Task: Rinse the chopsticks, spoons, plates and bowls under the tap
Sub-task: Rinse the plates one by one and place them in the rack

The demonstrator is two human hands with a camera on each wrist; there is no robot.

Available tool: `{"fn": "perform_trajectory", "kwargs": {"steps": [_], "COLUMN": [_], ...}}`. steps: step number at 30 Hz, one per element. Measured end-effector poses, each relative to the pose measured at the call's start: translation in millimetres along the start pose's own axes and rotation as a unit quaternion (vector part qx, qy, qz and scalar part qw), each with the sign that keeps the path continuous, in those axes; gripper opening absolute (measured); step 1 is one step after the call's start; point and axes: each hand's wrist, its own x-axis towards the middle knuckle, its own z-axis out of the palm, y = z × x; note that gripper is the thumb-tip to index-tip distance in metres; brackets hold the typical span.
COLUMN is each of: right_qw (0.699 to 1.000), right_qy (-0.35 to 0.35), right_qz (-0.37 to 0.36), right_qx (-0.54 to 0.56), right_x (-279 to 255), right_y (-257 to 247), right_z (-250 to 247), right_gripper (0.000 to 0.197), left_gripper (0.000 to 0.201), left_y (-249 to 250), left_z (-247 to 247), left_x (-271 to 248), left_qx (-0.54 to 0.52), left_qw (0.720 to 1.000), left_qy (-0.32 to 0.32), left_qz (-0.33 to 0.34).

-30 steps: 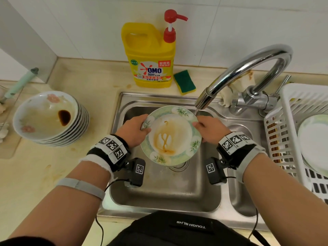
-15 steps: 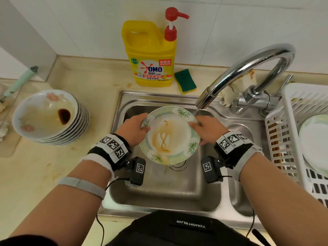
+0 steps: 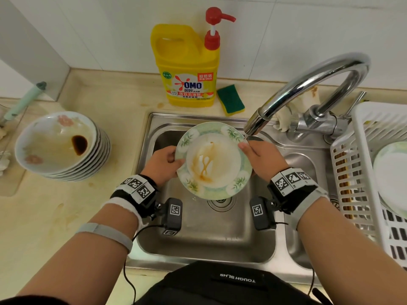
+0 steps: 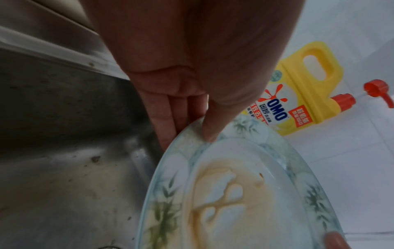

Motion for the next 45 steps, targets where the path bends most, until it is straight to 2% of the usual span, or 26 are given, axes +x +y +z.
{"fn": "perform_trajectory", "kwargs": {"steps": [6,11,15,18,21,24,28,30,32,34,37,42,44,45], "right_qw": [0.986,0.964,0.972,0.975,0.982,0.989,0.984,0.99,0.995,0.995,0.997,0.999,0.997,0.994], "right_qy": [-0.025,-0.039,0.001,0.023,0.025,0.019,-0.012,-0.007,0.023,0.043,0.025,-0.029,-0.042,-0.042], "right_qz": [0.063,0.109,0.115,0.13,0.126,0.097,0.099,0.092,0.086,0.086,0.069,0.038,0.06,0.084], "right_qx": [0.154,0.237,0.206,0.177,0.14,0.111,0.149,0.106,0.045,0.015,0.004,-0.02,0.018,0.053], "right_x": [-9.4,-10.5,-5.2,-1.7,0.7,0.2,-0.1,0.9,3.2,4.3,3.6,0.8,2.6,3.8], "right_y": [-2.7,1.2,-2.0,-6.5,-2.7,3.8,10.9,10.0,7.7,2.9,3.2,10.3,14.0,13.9], "right_z": [3.5,9.6,7.4,4.4,7.1,12.1,17.1,16.7,14.0,10.5,7.9,6.9,8.1,9.0], "right_gripper": [0.034,0.021,0.024,0.056,0.067,0.053,0.024,0.03,0.054,0.066,0.062,0.035,0.038,0.048], "left_gripper": [0.023,0.029,0.028,0.025,0.021,0.017,0.014,0.014,0.014,0.014,0.014,0.013,0.014,0.015], "left_y": [-11.0,-5.4,2.1,9.3,15.0,16.2,16.5,16.6,16.5,15.6,14.9,11.2,11.6,12.8], "left_z": [6.3,0.5,-5.7,-7.4,-7.3,-6.9,-6.0,-5.5,-4.0,-2.6,-1.6,-3.6,-3.2,-2.6], "left_x": [-3.4,-4.3,-0.4,0.4,1.1,0.9,0.4,1.3,1.5,1.9,2.6,4.9,5.6,5.5], "left_qx": [-0.073,-0.027,0.062,0.107,0.148,0.162,0.182,0.189,0.191,0.189,0.194,0.194,0.194,0.194], "left_qw": [0.995,1.0,0.997,0.991,0.985,0.983,0.979,0.978,0.978,0.978,0.977,0.977,0.976,0.976], "left_qy": [-0.022,-0.016,0.004,0.013,0.017,0.02,0.025,0.024,0.017,0.012,0.008,0.006,0.003,0.001], "left_qz": [-0.06,0.005,0.053,0.075,0.085,0.086,0.086,0.084,0.085,0.089,0.09,0.094,0.095,0.096]}}
